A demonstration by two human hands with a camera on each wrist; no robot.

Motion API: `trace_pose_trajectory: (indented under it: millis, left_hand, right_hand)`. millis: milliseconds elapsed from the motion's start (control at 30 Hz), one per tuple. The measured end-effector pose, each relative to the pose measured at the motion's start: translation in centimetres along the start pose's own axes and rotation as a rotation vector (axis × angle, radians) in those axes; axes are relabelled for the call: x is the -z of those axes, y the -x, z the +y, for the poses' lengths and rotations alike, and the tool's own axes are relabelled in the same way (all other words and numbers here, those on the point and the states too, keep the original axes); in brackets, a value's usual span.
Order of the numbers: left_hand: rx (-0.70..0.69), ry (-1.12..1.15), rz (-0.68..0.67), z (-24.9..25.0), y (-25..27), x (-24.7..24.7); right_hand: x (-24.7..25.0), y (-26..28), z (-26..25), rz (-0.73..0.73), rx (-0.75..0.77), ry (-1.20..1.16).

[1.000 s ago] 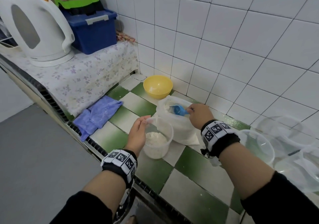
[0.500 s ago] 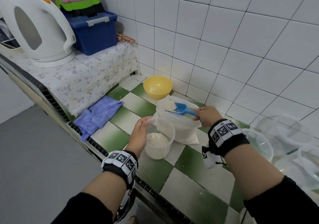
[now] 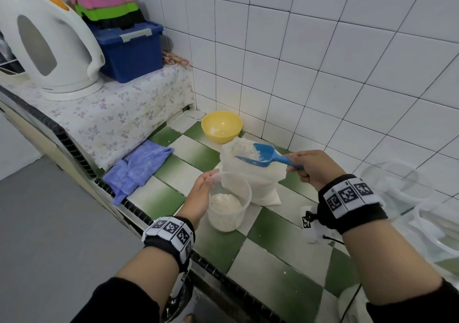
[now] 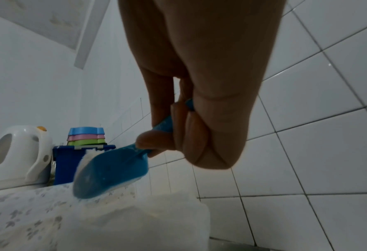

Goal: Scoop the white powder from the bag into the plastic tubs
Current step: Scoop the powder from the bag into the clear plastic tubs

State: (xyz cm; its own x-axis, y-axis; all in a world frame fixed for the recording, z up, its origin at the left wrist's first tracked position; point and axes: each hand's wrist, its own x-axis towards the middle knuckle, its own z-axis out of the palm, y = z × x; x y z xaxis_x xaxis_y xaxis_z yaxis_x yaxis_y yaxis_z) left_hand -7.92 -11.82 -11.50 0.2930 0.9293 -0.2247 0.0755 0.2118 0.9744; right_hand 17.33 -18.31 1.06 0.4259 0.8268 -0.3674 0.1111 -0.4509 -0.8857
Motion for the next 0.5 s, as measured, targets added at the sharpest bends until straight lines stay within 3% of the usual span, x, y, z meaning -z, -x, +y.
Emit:
trace_pose_trajectory:
  millis: [200,500]
  left_hand:
    - [-0.002,0.005,-0.011,0.1,0.3,-0.2]
    - [0.033,0.017,-0.029,0.3,0.3,-0.4]
  right_hand:
    - [-0.1,2.3,0.0,-0.163,0.043,0.165]
    - [-4.0,3.9,-0.1,-0.106,0.321,0.673]
